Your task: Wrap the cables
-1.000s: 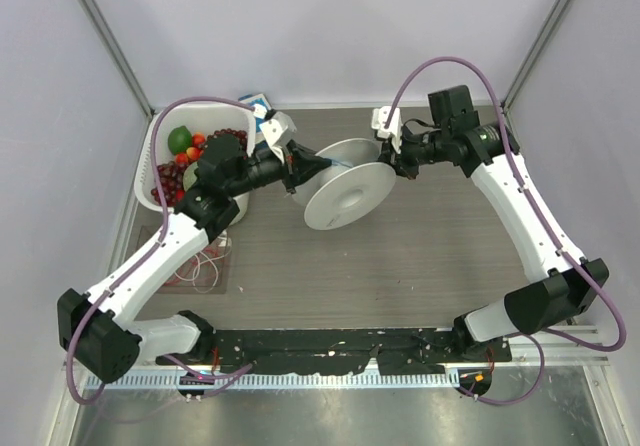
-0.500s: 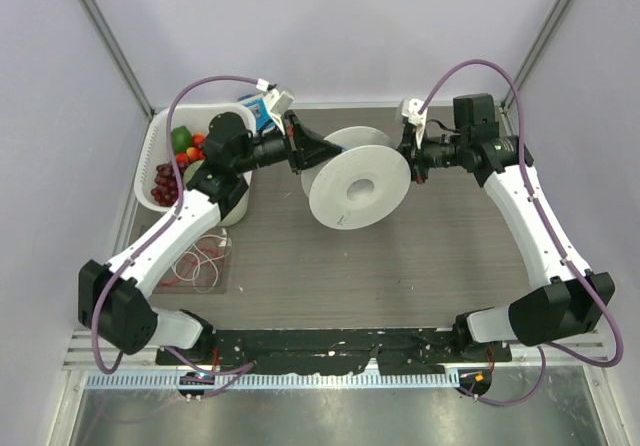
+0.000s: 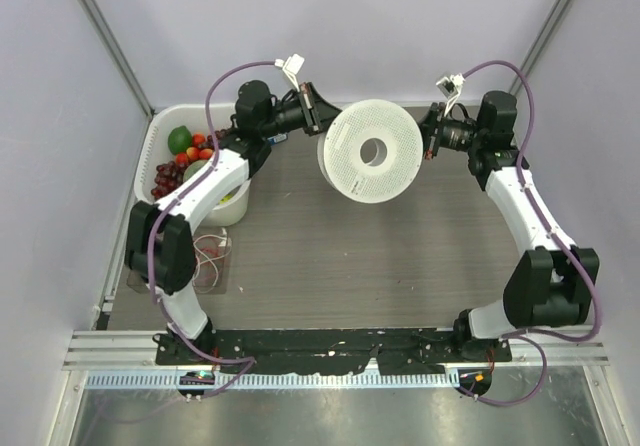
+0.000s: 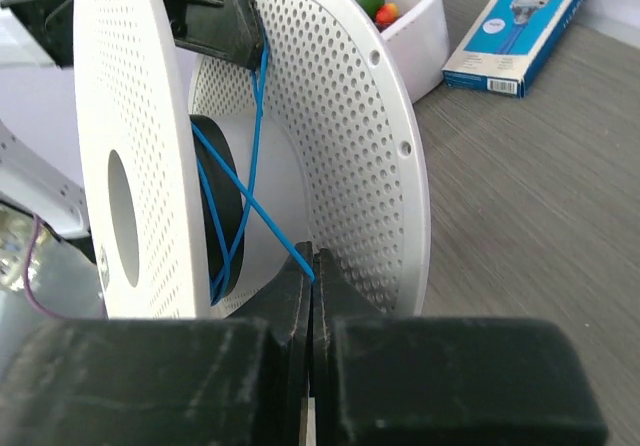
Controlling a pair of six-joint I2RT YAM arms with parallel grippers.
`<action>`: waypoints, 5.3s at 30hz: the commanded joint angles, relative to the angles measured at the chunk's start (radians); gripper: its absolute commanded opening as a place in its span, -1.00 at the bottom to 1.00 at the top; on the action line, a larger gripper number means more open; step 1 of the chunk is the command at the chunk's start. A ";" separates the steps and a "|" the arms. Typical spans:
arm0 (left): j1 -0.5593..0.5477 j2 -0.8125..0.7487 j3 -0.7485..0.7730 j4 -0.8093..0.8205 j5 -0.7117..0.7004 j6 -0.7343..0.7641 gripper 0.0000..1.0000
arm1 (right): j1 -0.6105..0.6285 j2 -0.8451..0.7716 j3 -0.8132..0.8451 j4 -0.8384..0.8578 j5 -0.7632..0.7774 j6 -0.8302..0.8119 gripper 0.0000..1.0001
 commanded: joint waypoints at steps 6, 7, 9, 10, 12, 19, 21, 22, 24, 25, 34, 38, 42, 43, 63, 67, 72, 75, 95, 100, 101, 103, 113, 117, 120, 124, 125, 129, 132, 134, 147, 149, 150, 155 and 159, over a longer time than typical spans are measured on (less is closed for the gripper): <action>0.029 0.246 0.323 -0.094 -0.289 -0.250 -1.00 | -0.119 0.244 0.021 0.464 0.158 0.391 -0.99; 0.029 0.284 0.349 -0.086 -0.291 -0.250 -1.00 | -0.125 0.285 0.034 0.467 0.165 0.398 -0.99; 0.029 0.353 0.396 -0.074 -0.289 -0.257 -1.00 | -0.130 0.344 0.068 0.473 0.179 0.405 -0.99; 0.029 0.394 0.425 -0.068 -0.286 -0.260 -1.00 | -0.132 0.368 0.087 0.484 0.184 0.410 -0.99; 0.029 0.465 0.474 -0.033 -0.283 -0.263 -1.00 | -0.133 0.451 0.127 0.495 0.195 0.417 -0.98; 0.034 0.730 0.709 -0.002 -0.319 -0.243 -1.00 | -0.133 0.683 0.316 0.509 0.242 0.437 -0.98; 0.034 0.805 0.786 -0.006 -0.328 -0.231 -1.00 | -0.133 0.743 0.362 0.510 0.254 0.439 -0.98; 0.035 0.835 0.815 -0.003 -0.329 -0.220 -1.00 | -0.133 0.782 0.376 0.509 0.257 0.439 -0.99; 0.042 0.895 0.872 -0.006 -0.340 -0.209 -1.00 | -0.135 0.833 0.419 0.506 0.268 0.439 -0.99; 0.040 0.924 0.896 -0.008 -0.346 -0.206 -1.00 | -0.135 0.850 0.445 0.504 0.271 0.439 -0.99; 0.051 1.083 0.992 0.017 -0.385 -0.224 -1.00 | -0.130 0.999 0.526 0.542 0.293 0.491 -0.99; 0.058 1.122 1.013 0.008 -0.426 -0.217 -0.90 | -0.130 1.030 0.543 0.553 0.291 0.511 -0.99; 0.062 1.140 1.016 -0.020 -0.458 -0.212 -0.78 | -0.130 1.059 0.557 0.581 0.305 0.543 -0.99; 0.063 1.143 1.015 -0.028 -0.463 -0.211 -0.70 | -0.132 1.069 0.560 0.581 0.308 0.548 -0.99; 0.091 1.114 0.976 -0.100 -0.578 -0.188 0.09 | -0.165 1.128 0.577 0.532 0.469 0.579 -0.99; 0.091 1.100 0.959 -0.059 -0.532 -0.180 0.16 | -0.165 1.114 0.559 0.524 0.451 0.597 -0.99; 0.088 1.074 0.933 -0.011 -0.503 -0.165 0.24 | -0.176 1.083 0.517 0.489 0.460 0.589 -0.90; 0.086 1.062 0.930 0.010 -0.497 -0.154 0.27 | -0.187 1.059 0.482 0.476 0.460 0.592 -0.90; 0.071 0.938 0.872 0.061 -0.463 -0.080 0.39 | -0.205 0.938 0.373 0.409 0.455 0.560 -0.33; 0.069 0.895 0.843 0.055 -0.461 -0.056 0.47 | -0.222 0.881 0.347 0.361 0.477 0.517 -0.04; 0.071 0.887 0.832 0.054 -0.463 -0.053 0.49 | -0.227 0.875 0.339 0.349 0.480 0.511 -0.01; 0.071 0.863 0.809 0.055 -0.464 -0.042 0.62 | -0.234 0.840 0.327 0.326 0.486 0.487 0.07; 0.075 0.719 0.683 0.041 -0.467 0.022 0.99 | -0.282 0.682 0.214 0.225 0.531 0.392 0.26; 0.075 0.642 0.633 -0.002 -0.452 0.062 0.99 | -0.302 0.602 0.175 0.191 0.523 0.359 0.29; 0.074 0.574 0.581 -0.046 -0.415 0.101 0.99 | -0.316 0.545 0.149 0.174 0.505 0.345 0.31; 0.071 0.504 0.586 -0.256 -0.359 0.220 0.99 | -0.317 0.436 0.114 0.118 0.489 0.278 0.32; 0.068 0.493 0.617 -0.343 -0.334 0.254 0.99 | -0.316 0.421 0.111 0.107 0.485 0.270 0.32; 0.054 0.450 0.735 -0.750 -0.311 0.449 0.99 | -0.316 0.321 0.106 -0.005 0.462 0.159 0.34; 0.052 0.384 0.742 -0.928 -0.320 0.547 0.99 | -0.316 0.226 0.106 -0.095 0.452 0.050 0.42; 0.054 0.352 0.761 -1.044 -0.270 0.648 0.99 | -0.314 0.166 0.112 -0.158 0.443 -0.016 0.49; 0.061 -0.018 0.503 -1.410 -0.668 0.958 0.99 | -0.119 -0.137 0.110 -0.634 0.707 -0.371 0.56; 0.062 -0.111 0.356 -1.361 -0.726 0.966 0.99 | -0.115 -0.179 0.008 -0.602 0.734 -0.351 0.56; 0.060 -0.157 0.285 -1.326 -0.745 0.974 0.99 | -0.113 -0.196 -0.021 -0.588 0.759 -0.343 0.56; 0.062 -0.272 0.056 -1.240 -0.843 0.986 0.99 | -0.110 -0.308 -0.208 -0.490 0.788 -0.316 0.56; 0.062 -0.294 0.034 -1.234 -0.836 0.977 0.99 | -0.112 -0.351 -0.219 -0.481 0.790 -0.308 0.57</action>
